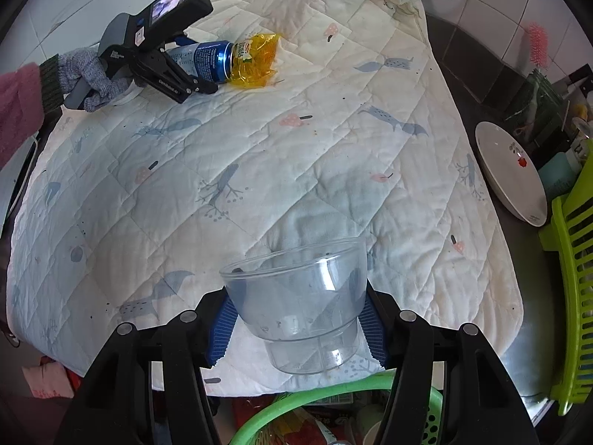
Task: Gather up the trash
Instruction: 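Grasp the blue can with the left tool while the right grasps the clear cup, then carry the blue can and clear cup over the green basket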
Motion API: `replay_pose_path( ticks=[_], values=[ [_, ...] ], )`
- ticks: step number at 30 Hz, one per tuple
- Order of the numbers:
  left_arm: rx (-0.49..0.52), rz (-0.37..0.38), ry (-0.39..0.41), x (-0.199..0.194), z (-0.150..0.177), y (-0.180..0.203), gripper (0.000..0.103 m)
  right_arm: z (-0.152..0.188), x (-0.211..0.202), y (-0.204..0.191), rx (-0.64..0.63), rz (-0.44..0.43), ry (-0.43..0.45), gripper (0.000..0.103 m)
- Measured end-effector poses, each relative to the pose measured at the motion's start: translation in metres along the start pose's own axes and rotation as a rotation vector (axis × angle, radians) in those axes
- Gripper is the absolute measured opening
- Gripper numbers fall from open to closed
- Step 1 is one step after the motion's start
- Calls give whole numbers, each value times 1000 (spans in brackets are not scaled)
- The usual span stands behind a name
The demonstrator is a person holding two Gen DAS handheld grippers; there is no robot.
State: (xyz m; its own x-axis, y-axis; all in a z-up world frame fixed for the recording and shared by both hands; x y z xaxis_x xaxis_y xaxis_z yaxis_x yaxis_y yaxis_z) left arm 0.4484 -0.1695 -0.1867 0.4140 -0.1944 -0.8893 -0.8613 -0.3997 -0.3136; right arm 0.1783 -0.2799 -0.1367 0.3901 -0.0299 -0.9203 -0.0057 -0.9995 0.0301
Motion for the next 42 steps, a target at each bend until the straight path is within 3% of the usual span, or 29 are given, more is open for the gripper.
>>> replay_pose_path(
  ticks=[3,16,27,42],
  values=[
    [-54,26,19,-7,4,-6,81,2,1,0,3,-3,-2,57],
    [-287,101,92,-60,53,11,79,-2,2,-16,-22,-41,18,57],
    [-425,71,45,-110,109,53,78,9,-8,-38,-113,-77,26,57],
    [-571,-2,97,-208,164,139,78,61,-43,-46,-258,-80,26,57]
  ],
)
Point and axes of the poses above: each gripper's, at about its wrist camera, not at the fingertips, and x roughly the way its jaws point, y to its right, z to its underside, the point moved 3 cm from there along x, roughly the way its jaws point, and after that the axes turned 1 degree about -y, right-handed, at the moved point
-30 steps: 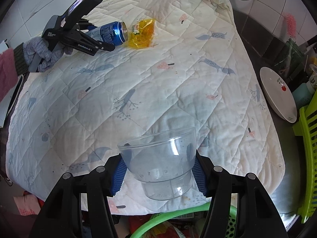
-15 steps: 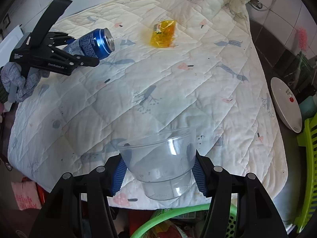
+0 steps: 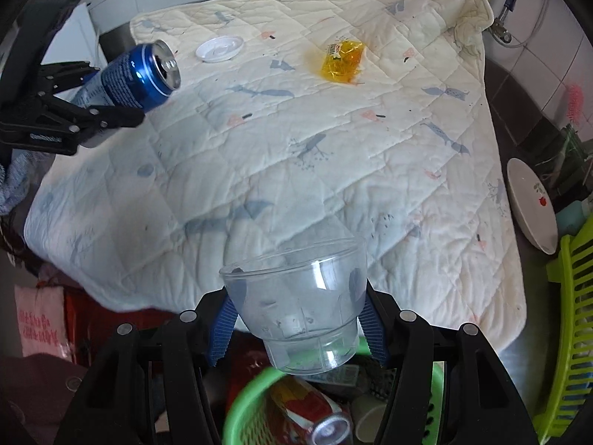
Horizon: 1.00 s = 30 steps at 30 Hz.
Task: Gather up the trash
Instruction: 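Carry the blue can and clear cup over the green basket, then open both tools over the basket to drop the can and cup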
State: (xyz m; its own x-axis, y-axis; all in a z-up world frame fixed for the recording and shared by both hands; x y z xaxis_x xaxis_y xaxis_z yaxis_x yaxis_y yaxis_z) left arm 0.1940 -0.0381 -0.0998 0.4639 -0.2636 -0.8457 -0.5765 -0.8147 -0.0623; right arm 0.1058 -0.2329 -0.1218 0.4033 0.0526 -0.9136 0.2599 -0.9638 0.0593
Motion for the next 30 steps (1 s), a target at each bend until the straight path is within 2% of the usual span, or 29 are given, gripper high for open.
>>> replay_pose_path(
  ticks=[8,17,23,30],
  values=[
    [-28,37,39,-35,25,33,77,56,-16,23,-1,69,-72,57],
    [-25,112,52,-44,38,74,77,109,-4,60,88,134,-151,57],
    [8,158,44,-42,41,106,77,128,5,83,171,158,-172,58],
    [67,220,1,-34,51,153,77,131,-5,94,202,158,-150,62]
  ],
)
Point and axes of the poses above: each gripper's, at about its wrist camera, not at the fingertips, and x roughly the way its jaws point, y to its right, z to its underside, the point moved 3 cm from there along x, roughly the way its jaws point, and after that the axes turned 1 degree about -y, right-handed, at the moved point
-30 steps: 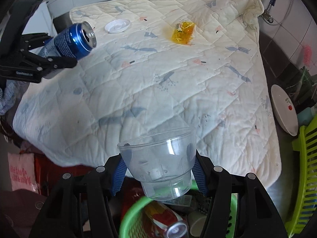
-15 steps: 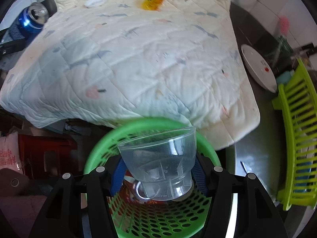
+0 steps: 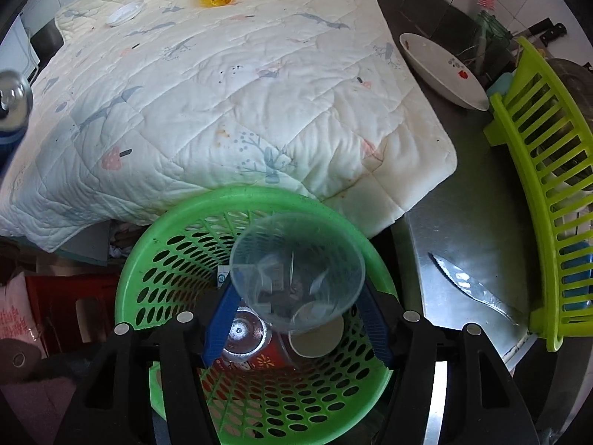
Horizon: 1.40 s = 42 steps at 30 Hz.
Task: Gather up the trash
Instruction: 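Open both tools over the basket to drop the can and cup, then move both open tools back over the mat toward the yellow wrapper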
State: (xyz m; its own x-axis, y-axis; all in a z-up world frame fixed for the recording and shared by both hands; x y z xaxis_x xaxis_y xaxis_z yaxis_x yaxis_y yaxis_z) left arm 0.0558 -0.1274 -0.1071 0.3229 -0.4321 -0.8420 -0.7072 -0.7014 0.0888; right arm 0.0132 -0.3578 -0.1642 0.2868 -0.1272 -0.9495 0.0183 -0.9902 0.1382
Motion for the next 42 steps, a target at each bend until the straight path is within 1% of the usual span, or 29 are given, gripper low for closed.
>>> replay_pose_path(
  ticks=[2,6,13,19,23,27,30,31,32,34,38,42],
  values=[
    [10,22,-12,4,1,11,77,0,-5,1,7,-7,12,66],
    [18,67,-21,11,2,31,77,0,-16,4,14,-6,35,66],
    [73,89,-48,33,-2,67,77,-1,-31,14,37,2,65,66],
    [71,132,-86,59,-7,86,77,-2,-41,18,37,14,87,66],
    [78,143,-102,74,-11,97,77,-1,-45,23,45,22,94,66],
    [76,156,-112,86,-15,104,77,0,-48,31,62,30,98,66],
    [80,158,-101,89,-20,110,79,0,-50,35,69,37,102,66],
    [83,158,-96,90,-22,112,80,-1,-51,37,71,41,104,66],
    [86,151,-90,90,-24,113,86,-1,-52,39,75,40,105,66],
    [85,162,-76,88,-27,114,86,-3,-53,41,78,43,109,66],
    [79,155,-73,84,-26,109,87,-7,-54,43,79,42,120,66],
    [60,134,-61,76,-26,95,87,-14,-54,41,81,31,130,66]
  ],
)
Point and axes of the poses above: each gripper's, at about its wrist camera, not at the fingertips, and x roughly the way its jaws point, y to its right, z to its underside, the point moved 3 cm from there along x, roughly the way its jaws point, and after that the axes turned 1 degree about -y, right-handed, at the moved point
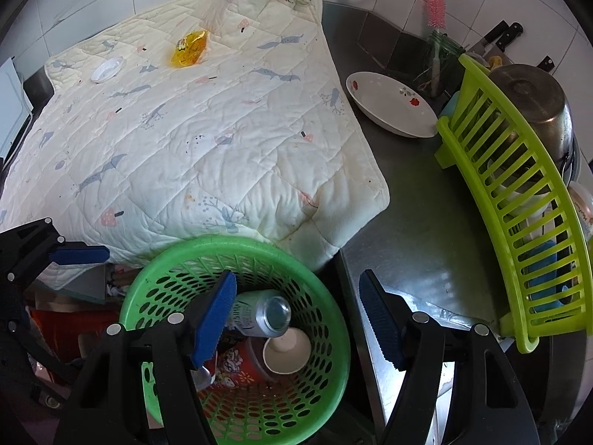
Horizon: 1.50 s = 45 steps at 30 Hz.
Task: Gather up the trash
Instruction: 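Move both open tools back over the mat toward the yellow wrapper, then grasp the yellow snack wrapper with the right tool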
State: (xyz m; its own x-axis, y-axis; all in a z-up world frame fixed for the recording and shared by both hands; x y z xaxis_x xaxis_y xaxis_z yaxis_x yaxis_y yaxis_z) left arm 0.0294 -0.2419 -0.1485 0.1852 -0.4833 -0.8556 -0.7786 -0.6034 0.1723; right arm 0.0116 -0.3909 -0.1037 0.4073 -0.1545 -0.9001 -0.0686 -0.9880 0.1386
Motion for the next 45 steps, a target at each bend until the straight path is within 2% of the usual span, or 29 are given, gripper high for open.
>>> replay_pose_path(
  ticks=[8,15,24,33,40,45],
  values=[
    [-66,-75,43,-34,5,-49,87,-30,8,-22,-17,-50,25,66],
    [-145,-159,73,-60,8,-105,87,-76,21,-56,-50,-113,51,66],
    [-260,-236,97,-82,14,-181,86,-155,52,-116,-75,-216,74,66],
    [-346,-289,106,-100,27,-252,87,-247,104,-164,-63,-265,85,66],
    [-416,-321,106,-112,45,-302,87,-310,153,-187,-30,-247,79,66],
    [-459,-346,103,-119,59,-331,86,-342,183,-196,3,-207,70,66]
  ],
)
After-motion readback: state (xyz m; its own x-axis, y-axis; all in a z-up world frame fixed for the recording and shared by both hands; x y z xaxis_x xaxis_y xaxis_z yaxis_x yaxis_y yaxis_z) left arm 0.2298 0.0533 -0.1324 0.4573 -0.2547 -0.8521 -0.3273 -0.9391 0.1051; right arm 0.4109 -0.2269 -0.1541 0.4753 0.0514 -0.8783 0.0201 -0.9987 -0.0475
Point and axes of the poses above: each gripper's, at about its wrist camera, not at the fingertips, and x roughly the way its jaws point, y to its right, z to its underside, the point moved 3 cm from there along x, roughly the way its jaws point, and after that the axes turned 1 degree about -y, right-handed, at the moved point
